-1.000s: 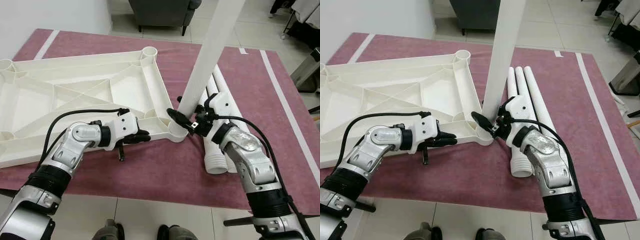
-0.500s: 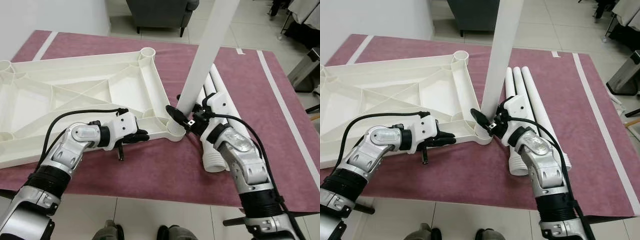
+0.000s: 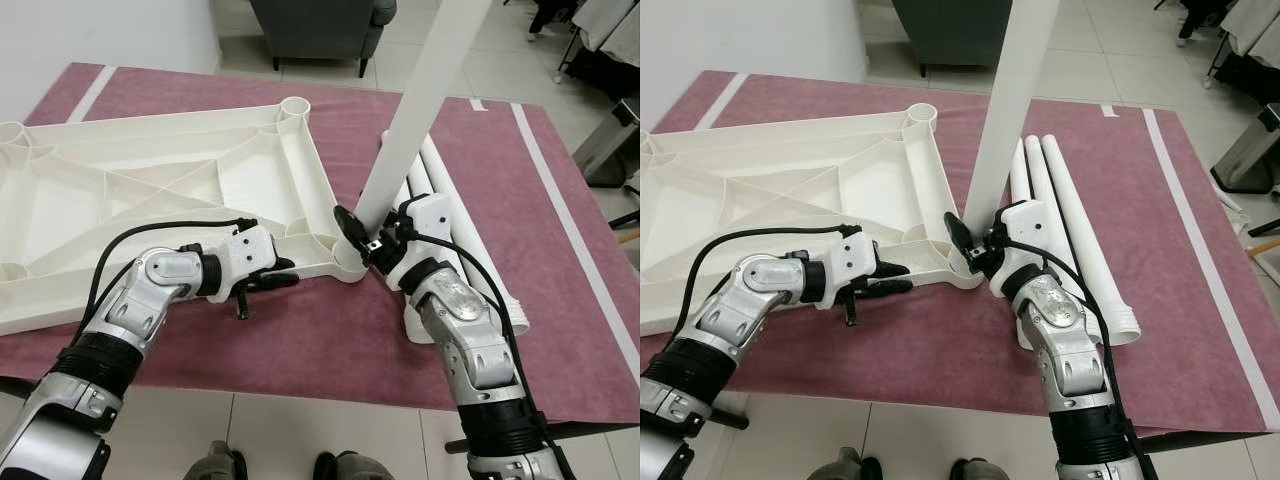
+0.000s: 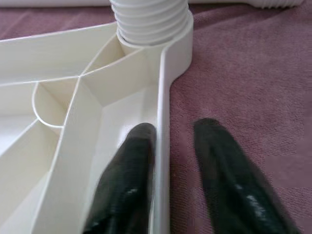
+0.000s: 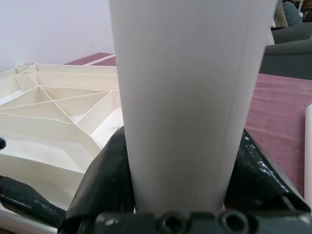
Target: Building children table
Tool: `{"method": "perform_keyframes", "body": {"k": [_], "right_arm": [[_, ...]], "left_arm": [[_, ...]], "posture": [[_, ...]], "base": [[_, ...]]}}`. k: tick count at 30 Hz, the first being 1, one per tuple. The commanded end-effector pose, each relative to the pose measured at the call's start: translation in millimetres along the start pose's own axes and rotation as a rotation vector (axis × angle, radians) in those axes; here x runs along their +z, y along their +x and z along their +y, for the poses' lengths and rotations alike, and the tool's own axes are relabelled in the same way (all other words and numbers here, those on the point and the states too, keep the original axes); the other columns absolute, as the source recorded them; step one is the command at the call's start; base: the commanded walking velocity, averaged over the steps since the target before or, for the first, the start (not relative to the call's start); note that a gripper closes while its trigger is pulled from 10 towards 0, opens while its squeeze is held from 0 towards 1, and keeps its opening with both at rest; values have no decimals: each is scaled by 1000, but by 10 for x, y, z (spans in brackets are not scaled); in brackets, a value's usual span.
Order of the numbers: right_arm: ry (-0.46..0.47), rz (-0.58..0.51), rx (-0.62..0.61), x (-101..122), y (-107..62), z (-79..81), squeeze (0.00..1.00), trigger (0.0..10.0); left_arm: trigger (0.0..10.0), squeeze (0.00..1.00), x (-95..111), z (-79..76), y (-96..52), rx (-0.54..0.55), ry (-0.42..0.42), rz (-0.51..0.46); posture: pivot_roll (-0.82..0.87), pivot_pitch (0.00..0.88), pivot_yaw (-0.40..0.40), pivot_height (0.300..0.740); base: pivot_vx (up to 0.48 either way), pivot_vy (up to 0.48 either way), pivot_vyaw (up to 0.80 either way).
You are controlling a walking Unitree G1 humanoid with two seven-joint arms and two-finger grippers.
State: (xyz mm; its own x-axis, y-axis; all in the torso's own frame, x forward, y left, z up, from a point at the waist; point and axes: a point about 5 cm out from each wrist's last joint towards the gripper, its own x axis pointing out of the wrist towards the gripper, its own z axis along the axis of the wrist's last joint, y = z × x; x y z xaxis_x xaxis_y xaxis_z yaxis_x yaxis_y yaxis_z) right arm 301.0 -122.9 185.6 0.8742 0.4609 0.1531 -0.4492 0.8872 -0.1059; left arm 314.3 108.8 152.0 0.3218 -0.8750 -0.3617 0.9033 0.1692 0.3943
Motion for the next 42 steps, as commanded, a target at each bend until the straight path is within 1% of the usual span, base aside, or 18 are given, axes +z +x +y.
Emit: {"method": "perform_keyframes", "body": {"k": [1, 3, 4, 6, 7, 9, 17, 19, 20, 21, 23, 31, 34, 35, 36, 37, 38, 42], "right_arm": [[34, 161, -50, -324, -82, -54, 0, 10000], [31, 158, -53, -313, -76, -56, 0, 10000], [29, 153, -49, -299, -68, -58, 0, 10000], [25, 148, -47, -281, -57, -57, 0, 10000], [25, 148, -47, -281, -57, -57, 0, 10000], [25, 143, -42, -269, -48, -55, 0, 10000], [27, 135, -36, -250, -37, -52, 0, 10000], [23, 128, -34, -235, -32, -54, 0, 10000], [22, 117, -36, -212, -26, -61, 0, 10000], [22, 117, -36, -212, -26, -61, 0, 10000], [31, 88, -50, -153, -7, -86, 0, 10000], [41, 64, -59, -84, 19, -111, 0, 10000], [28, 88, -62, -138, 0, -107, 0, 10000], [21, 100, -68, -166, -10, -105, 0, 10000], [21, 100, -68, -166, -10, -105, 0, 10000], [18, 112, -81, -193, -18, -99, 0, 10000], [15, 121, -99, -219, -26, -91, 0, 10000], [11, 136, -148, -267, -45, -68, 0, 10000]], "left_arm": [[10000, 1000, -90, -95, -4, -70, -43, 20], [10000, 1000, -61, -71, 5, -46, -46, 3], [10000, 0, -1, -41, 16, -26, -51, -29], [10000, 0, 98, 4, 36, -4, -68, -81], [10000, 0, 98, 4, 36, -4, -68, -81], [10000, 0, 190, 60, 74, 24, -71, -113], [10000, 0, 267, 115, 137, 52, -59, -120], [10000, 0, 275, 118, 174, 52, -45, -105], [10000, 0, 259, 113, 223, 54, -32, -75], [10000, 0, 259, 113, 223, 54, -32, -75], [10000, 0, 196, 106, 314, 69, -39, -11], [10000, 0, 129, 114, 394, 100, -80, 40], [10000, 0, 137, 138, 438, 125, -98, 46], [8431, 0, 142, 141, 456, 132, -104, 48], [8431, 0, 142, 141, 456, 132, -104, 48], [1294, 0, 139, 139, 472, 135, -109, 52], [0, 0, 132, 129, 479, 132, -111, 54], [0, 0, 114, 106, 486, 122, -117, 57]], "posture": [[46, 134, 15, 740], [49, 133, 13, 740], [52, 134, 10, 740], [54, 135, 9, 740], [54, 135, 9, 740], [56, 137, 7, 740], [54, 139, 9, 740], [53, 141, 11, 740], [52, 142, 14, 740], [52, 142, 14, 740], [51, 143, 15, 740], [51, 143, 16, 740], [54, 146, 12, 740], [54, 146, 12, 740], [54, 146, 12, 740], [54, 146, 13, 740], [54, 147, 14, 740], [54, 149, 15, 740]], "base": [[0, 0, 0], [0, 0, 0], [0, 0, 0], [0, 0, 0], [0, 0, 0], [0, 0, 0], [0, 0, 0], [0, 0, 0], [0, 0, 0], [0, 0, 0], [0, 0, 0], [0, 0, 0], [0, 0, 0], [0, 0, 0], [0, 0, 0], [0, 0, 0], [0, 0, 0], [0, 0, 0]]}}
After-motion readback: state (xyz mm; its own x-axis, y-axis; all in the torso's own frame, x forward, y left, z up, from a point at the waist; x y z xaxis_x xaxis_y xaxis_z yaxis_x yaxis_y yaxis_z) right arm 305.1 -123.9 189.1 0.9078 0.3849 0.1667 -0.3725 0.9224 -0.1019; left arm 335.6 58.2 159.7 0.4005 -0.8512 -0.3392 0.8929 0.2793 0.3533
